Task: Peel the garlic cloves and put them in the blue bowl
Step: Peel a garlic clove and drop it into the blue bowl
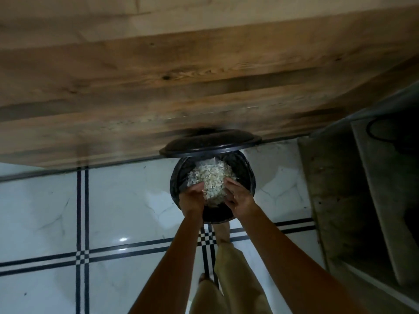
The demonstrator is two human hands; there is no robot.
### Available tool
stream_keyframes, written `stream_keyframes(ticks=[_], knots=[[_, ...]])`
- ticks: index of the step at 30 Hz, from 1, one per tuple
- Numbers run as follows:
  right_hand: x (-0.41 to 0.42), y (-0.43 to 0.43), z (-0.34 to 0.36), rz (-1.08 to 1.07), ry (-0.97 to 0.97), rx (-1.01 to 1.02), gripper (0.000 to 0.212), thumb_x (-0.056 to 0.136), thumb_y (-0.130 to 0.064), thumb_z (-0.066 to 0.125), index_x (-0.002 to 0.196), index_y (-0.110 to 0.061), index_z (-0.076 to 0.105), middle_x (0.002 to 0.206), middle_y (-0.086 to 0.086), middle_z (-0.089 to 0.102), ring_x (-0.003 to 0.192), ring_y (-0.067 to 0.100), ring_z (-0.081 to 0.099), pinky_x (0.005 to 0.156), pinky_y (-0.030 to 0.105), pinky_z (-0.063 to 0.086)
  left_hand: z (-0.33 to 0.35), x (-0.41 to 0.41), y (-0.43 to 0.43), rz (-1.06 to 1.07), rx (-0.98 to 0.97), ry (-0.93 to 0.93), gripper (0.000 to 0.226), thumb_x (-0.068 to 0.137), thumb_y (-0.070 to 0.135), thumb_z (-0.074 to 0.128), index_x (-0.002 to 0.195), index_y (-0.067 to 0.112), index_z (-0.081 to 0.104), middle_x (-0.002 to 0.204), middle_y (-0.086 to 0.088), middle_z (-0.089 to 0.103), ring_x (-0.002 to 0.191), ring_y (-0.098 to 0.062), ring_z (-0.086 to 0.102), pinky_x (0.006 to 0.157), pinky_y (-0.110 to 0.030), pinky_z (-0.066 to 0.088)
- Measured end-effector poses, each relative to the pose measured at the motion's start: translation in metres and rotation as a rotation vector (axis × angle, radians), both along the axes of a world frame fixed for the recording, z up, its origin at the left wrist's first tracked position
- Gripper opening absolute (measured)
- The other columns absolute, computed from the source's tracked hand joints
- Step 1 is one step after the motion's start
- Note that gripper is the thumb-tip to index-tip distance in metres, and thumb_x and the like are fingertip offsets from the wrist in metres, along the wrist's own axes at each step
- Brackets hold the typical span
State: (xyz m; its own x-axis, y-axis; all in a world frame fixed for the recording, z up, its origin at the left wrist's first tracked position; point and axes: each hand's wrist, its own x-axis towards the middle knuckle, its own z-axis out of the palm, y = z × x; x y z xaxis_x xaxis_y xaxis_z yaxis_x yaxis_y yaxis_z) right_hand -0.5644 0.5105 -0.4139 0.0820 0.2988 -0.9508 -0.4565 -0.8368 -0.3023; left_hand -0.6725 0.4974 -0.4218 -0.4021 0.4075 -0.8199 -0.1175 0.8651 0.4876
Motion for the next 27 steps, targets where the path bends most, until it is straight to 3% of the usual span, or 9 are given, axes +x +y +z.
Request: stream_keyframes(ticks=[5,7,9,12,15,17,20,24,27], knots=[[0.012,-0.008,0.025,-0.039,0.085,0.053,0.033,0.102,-0.013,0.030,0.127,0.000,0.048,0.116,0.015,0.059,0.108,0.028,0.057,0.093,0.036,0.042,0.028,-0.001,-0.009,-0.227,0.164,0.063,0.029,0.085,-0.008,0.055,0.096,0.013,0.071,0.109,-0.005,0.066,0.102,-0.022,0.060,0.094,-0.035,0.049],[0.013,-0.016,0.035,-0.024,0.020,0.080,0.026,0.099,-0.009,0.035,0.116,-0.003,0.054,0.093,0.011,0.060,0.082,0.021,0.060,0.083,0.035,0.045,0.044,-0.004,-0.013,-0.208,0.207,0.052,0.011,0.088,0.002,0.060,0.089,0.010,0.067,0.090,-0.009,0.067,0.079,-0.021,0.062,0.081,-0.038,0.055],[0.012,-0.028,0.065,0.017,-0.084,0.139,0.026,0.097,-0.005,0.038,0.115,-0.009,0.057,0.102,0.011,0.059,0.088,0.021,0.059,0.085,0.038,0.045,0.078,0.000,-0.023,-0.216,0.252,0.023,0.017,0.097,0.011,0.048,0.086,0.007,0.060,0.080,-0.009,0.060,0.066,-0.017,0.057,0.069,-0.032,0.053],[0.021,-0.063,0.127,0.118,-0.172,0.275,0.029,0.094,-0.001,0.042,0.121,-0.006,0.053,0.121,0.017,0.054,0.096,0.020,0.056,0.087,0.033,0.046,0.135,0.013,-0.049,-0.513,0.371,0.117,0.024,0.094,0.001,0.040,0.086,0.016,0.058,0.091,-0.009,0.064,0.085,-0.024,0.060,0.081,-0.039,0.050],[0.053,-0.122,0.212,0.187,-0.290,0.467,0.018,0.093,-0.001,0.047,0.103,0.005,0.061,0.100,0.010,0.058,0.070,0.003,0.056,0.063,0.006,0.044,0.198,0.041,-0.085,-0.777,0.473,0.175,0.019,0.093,0.004,0.049,0.097,0.014,0.064,0.096,-0.003,0.065,0.091,-0.018,0.060,0.085,-0.031,0.047],[0.090,-0.175,0.264,0.267,-0.469,0.549,0.018,0.093,-0.008,0.052,0.105,-0.001,0.063,0.091,-0.002,0.061,0.078,0.001,0.056,0.072,0.008,0.046,0.244,0.078,-0.113,-0.885,0.538,0.112,0.015,0.093,0.008,0.053,0.091,0.017,0.064,0.090,-0.003,0.067,0.088,-0.019,0.063,0.080,-0.029,0.047],[0.159,-0.261,0.309,0.156,-0.783,0.561,0.017,0.093,-0.019,0.054,0.107,-0.022,0.062,0.101,-0.011,0.062,0.098,0.005,0.058,0.092,0.027,0.047,0.297,0.158,-0.160,-1.052,0.521,-0.055,0.025,0.089,-0.004,0.048,0.086,0.014,0.065,0.078,0.001,0.066,0.079,-0.019,0.063,0.067,-0.023,0.045],[0.255,-0.368,0.368,-0.211,-1.154,0.484,0.021,0.087,-0.004,0.056,0.102,-0.016,0.065,0.099,-0.006,0.061,0.095,0.007,0.057,0.083,0.008,0.041,0.351,0.301,-0.236,-1.424,0.678,-0.246,0.026,0.088,-0.002,0.055,0.080,0.022,0.062,0.079,0.004,0.065,0.080,-0.017,0.063,0.062,-0.017,0.046],[0.321,-0.447,0.393,-0.437,-1.277,0.419,0.020,0.088,-0.005,0.055,0.103,-0.012,0.066,0.101,-0.003,0.063,0.097,0.009,0.057,0.088,0.020,0.043,0.385,0.405,-0.303,-1.632,0.879,-0.347,0.023,0.084,-0.010,0.058,0.086,0.012,0.065,0.086,-0.004,0.068,0.087,-0.019,0.061,0.071,-0.008,0.044]])
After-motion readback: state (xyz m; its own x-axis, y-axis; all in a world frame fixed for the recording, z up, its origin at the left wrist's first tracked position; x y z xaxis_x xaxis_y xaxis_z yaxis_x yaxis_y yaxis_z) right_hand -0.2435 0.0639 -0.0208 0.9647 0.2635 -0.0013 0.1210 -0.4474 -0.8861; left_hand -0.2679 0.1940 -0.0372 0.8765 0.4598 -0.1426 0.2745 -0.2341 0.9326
